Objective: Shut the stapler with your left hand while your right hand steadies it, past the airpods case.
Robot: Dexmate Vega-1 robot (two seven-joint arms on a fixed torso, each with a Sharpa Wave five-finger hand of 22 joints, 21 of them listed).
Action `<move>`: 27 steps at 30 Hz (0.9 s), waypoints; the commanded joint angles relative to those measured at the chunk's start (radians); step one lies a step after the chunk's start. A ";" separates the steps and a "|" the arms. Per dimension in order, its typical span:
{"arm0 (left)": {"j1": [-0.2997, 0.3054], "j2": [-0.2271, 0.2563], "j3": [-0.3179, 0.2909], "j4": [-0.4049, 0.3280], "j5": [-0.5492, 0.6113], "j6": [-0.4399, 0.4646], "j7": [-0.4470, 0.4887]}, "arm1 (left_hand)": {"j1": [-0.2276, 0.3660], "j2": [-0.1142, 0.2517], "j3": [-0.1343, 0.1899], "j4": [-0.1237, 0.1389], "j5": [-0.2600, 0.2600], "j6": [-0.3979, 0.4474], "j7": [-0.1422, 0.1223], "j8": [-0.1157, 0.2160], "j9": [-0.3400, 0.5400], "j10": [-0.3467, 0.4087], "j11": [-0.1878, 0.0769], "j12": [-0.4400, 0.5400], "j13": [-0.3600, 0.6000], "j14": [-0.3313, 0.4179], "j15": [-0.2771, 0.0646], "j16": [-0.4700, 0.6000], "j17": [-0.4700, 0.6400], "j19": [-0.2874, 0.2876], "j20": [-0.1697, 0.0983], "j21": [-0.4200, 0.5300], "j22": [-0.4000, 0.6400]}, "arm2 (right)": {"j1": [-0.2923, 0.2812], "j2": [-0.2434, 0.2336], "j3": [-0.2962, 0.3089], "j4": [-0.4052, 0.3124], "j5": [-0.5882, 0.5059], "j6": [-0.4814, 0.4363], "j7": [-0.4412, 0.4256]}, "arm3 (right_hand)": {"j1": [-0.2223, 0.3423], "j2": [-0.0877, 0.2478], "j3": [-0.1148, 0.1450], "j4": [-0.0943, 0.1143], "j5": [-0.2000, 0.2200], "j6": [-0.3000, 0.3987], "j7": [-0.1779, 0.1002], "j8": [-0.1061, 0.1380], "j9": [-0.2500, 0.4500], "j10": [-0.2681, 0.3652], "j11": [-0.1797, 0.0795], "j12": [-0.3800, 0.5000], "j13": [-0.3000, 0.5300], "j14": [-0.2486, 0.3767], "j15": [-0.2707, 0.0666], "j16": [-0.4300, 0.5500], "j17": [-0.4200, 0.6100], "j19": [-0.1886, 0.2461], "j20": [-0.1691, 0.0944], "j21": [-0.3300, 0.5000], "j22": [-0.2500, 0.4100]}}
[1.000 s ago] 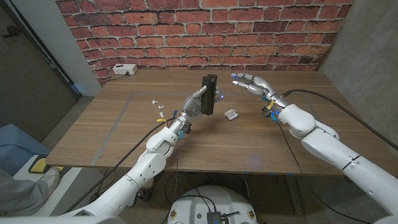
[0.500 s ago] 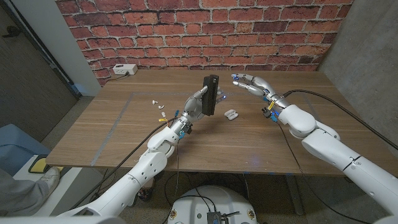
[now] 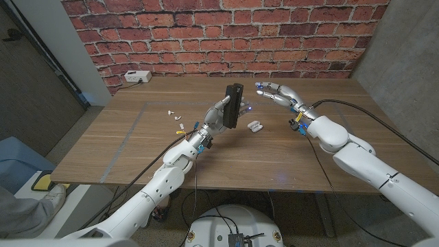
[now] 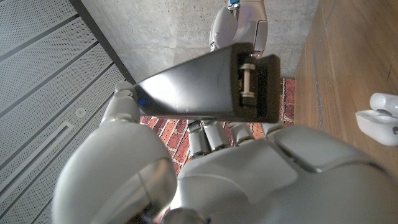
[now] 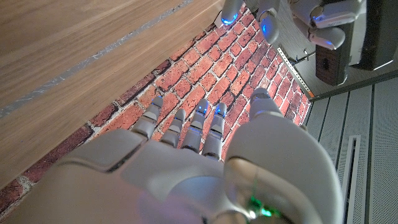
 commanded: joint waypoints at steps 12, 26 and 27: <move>-0.009 0.018 0.011 -0.011 0.026 0.019 -0.001 | -0.073 0.145 0.403 0.373 0.122 -0.137 -0.089 0.488 0.837 -0.004 -0.054 0.105 0.138 0.045 -0.121 -0.043 0.032 0.015 -0.036 0.022 0.000 | -0.011 -0.009 0.007 -0.016 0.001 -0.013 -0.007 | -0.003 0.007 0.005 -0.007 0.003 -0.002 -0.005 -0.002 0.002 -0.001 -0.003 0.000 0.000 -0.002 -0.023 0.006 -0.002 -0.007 0.001 -0.003 0.002; -0.026 0.007 0.011 0.012 0.001 0.045 -0.016 | -0.121 0.152 0.392 0.387 0.312 -0.186 -0.105 0.831 0.855 0.039 -0.051 0.232 0.189 0.188 -0.158 -0.040 0.108 0.048 -0.051 0.044 0.000 | -0.001 -0.003 -0.001 -0.007 0.002 -0.026 -0.008 | -0.006 0.008 0.006 -0.009 0.003 -0.003 -0.005 -0.002 0.002 -0.003 -0.004 0.000 0.000 -0.004 -0.023 0.007 -0.004 -0.008 0.000 -0.002 0.002; -0.025 0.005 0.010 0.013 0.001 0.044 -0.013 | -0.122 0.153 0.390 0.387 0.318 -0.187 -0.106 0.847 0.854 0.039 -0.051 0.238 0.191 0.194 -0.157 -0.039 0.114 0.050 -0.050 0.045 0.000 | -0.002 -0.003 0.000 -0.007 0.002 -0.027 -0.009 | -0.006 0.008 0.007 -0.010 0.003 -0.003 -0.004 -0.002 0.001 -0.002 -0.004 0.000 0.000 -0.005 -0.022 0.007 -0.004 -0.008 0.001 -0.002 0.002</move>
